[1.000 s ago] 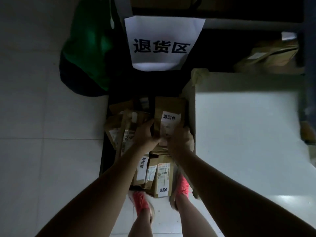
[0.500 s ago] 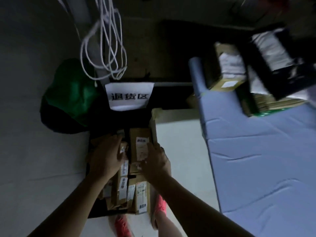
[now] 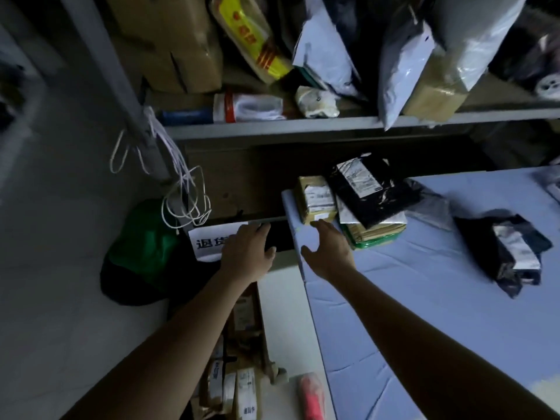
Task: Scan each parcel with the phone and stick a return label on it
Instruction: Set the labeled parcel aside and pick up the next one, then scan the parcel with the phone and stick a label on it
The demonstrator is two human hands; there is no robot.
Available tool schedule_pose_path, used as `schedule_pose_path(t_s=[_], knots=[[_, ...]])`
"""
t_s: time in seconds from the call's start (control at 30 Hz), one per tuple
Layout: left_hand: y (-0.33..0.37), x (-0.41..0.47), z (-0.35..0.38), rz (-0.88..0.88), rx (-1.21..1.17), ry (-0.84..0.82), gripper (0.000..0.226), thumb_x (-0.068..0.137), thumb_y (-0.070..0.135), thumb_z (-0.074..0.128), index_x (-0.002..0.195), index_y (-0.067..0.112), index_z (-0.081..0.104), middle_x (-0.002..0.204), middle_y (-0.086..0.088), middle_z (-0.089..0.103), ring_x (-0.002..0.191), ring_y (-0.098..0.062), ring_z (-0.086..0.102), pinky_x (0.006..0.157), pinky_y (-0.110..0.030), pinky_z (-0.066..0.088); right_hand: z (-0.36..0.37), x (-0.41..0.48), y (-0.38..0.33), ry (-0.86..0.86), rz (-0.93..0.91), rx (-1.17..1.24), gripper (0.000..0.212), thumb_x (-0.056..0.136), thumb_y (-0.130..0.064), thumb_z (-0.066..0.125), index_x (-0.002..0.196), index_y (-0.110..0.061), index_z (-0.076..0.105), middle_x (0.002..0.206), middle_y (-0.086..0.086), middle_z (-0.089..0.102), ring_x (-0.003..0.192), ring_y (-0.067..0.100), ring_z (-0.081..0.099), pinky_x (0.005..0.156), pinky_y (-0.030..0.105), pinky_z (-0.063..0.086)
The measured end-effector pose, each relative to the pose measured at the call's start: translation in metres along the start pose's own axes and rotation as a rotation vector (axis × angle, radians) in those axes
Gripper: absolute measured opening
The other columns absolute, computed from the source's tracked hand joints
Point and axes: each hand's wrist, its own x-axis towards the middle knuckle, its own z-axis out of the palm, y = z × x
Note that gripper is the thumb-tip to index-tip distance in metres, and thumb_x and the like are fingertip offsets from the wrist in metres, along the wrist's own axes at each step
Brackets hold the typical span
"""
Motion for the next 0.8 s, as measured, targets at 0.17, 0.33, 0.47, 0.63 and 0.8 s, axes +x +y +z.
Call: schedule_pose_path(t_s=[0.17,0.33,0.47,0.63,0.8], knots=[[0.041,0.066,0.027,-0.127,-0.235,0.005,0.048,0.101,0.039,0.054,0.142,0.014,0.049,0.141,-0.01,0.055,0.13,-0.027,0.052,0.097,-0.034,0.042,-0.013,0.064,0.037,0.026,0.116,0.196,0.054,0.091,-0.032,0.069,0.139,-0.013,0.054,0.133,0.011,0.064,0.12,0.029,0.061,0.092,0.03,0.047],[0.062,0.139,0.065,-0.276,-0.483,0.012,0.036,0.103,0.038,0.051,0.127,0.012,0.057,0.112,-0.012,0.07,0.098,-0.027,0.068,0.069,-0.029,0.048,0.012,0.102,0.066,0.073,0.18,0.293,0.061,0.093,-0.035,0.067,0.146,-0.016,0.043,0.128,0.011,0.066,0.111,0.031,0.065,0.083,0.031,0.049],[0.071,0.174,0.089,-0.344,-0.714,-0.007,0.042,0.105,0.039,0.048,0.143,0.019,0.045,0.128,-0.007,0.066,0.115,-0.026,0.064,0.073,-0.019,0.05,0.02,0.121,0.072,0.127,0.17,0.407,0.073,0.096,-0.033,0.065,0.156,-0.015,0.027,0.142,0.013,0.057,0.119,0.037,0.061,0.092,0.038,0.049],[0.072,0.185,0.107,-0.438,-0.98,0.027,0.043,0.106,0.029,0.05,0.148,0.027,0.04,0.135,-0.001,0.059,0.129,-0.024,0.055,0.101,-0.035,0.049,0.022,0.129,0.082,0.144,0.251,0.587,0.051,0.098,-0.028,0.062,0.143,-0.014,0.042,0.133,0.013,0.062,0.119,0.035,0.06,0.083,0.031,0.043],[0.067,0.168,0.114,-0.439,-0.908,0.024,0.048,0.108,0.026,0.042,0.154,0.038,0.033,0.147,-0.002,0.053,0.133,-0.023,0.051,0.108,-0.04,0.045,0.018,0.124,0.085,0.177,0.207,0.53,0.045,0.091,-0.03,0.071,0.132,-0.02,0.054,0.123,0.003,0.068,0.108,0.026,0.067,0.077,0.029,0.049]])
